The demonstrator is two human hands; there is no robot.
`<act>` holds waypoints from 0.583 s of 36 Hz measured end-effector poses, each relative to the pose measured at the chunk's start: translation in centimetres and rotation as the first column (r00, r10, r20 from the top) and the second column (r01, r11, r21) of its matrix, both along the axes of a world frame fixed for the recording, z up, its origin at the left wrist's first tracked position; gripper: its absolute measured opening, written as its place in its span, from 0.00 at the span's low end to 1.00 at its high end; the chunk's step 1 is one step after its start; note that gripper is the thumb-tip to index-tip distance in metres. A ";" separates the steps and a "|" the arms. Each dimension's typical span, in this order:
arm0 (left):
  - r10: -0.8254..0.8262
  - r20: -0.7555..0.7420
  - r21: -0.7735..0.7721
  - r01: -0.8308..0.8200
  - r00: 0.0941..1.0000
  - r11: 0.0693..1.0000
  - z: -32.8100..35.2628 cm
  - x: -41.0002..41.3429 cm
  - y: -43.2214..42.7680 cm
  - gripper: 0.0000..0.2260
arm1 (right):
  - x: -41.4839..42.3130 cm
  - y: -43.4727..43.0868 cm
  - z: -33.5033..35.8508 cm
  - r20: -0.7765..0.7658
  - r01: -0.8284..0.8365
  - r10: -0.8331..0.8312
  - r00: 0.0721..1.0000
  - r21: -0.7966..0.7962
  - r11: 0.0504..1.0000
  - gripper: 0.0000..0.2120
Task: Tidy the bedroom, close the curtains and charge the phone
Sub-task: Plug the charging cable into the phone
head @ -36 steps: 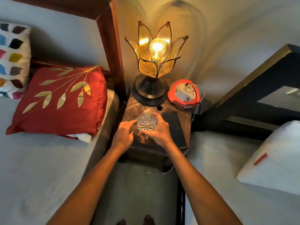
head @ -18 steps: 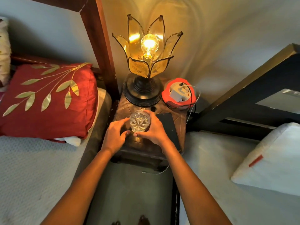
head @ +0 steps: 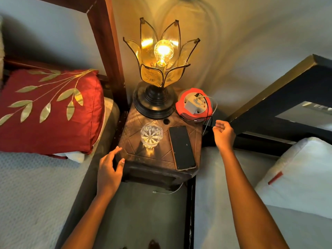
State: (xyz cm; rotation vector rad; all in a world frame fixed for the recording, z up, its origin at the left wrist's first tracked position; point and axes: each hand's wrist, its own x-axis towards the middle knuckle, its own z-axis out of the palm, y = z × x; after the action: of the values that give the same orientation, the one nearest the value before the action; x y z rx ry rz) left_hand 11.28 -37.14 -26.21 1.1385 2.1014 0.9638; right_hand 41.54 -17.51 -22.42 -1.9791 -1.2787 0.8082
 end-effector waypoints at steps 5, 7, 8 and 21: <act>0.042 0.016 -0.005 -0.042 0.999 0.999 0.0 0.9 -2.4 0.18 | -0.4 3.2 0.8 0.101 -0.089 0.091 0.991 -0.024 0.996 0.24; 0.066 0.028 0.002 -0.066 0.997 0.998 0.4 1.7 -3.1 0.18 | -0.6 4.2 1.2 0.137 -0.135 0.144 0.980 -0.071 0.988 0.27; 0.084 0.040 0.010 -0.084 0.996 0.996 0.6 2.2 -3.5 0.18 | -0.7 4.7 1.4 0.150 -0.147 0.161 0.975 -0.100 0.984 0.28; -0.036 0.169 0.089 0.021 0.985 0.996 4.2 10.2 -7.6 0.21 | -1.3 6.2 3.9 0.387 -0.206 0.194 0.902 -0.012 0.979 0.12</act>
State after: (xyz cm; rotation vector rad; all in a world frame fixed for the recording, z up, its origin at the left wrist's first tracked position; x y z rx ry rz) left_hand 21.51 -44.70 -22.01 1.0846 1.9188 1.1089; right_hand 40.21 -11.36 -18.52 -2.0735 -1.7341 0.4967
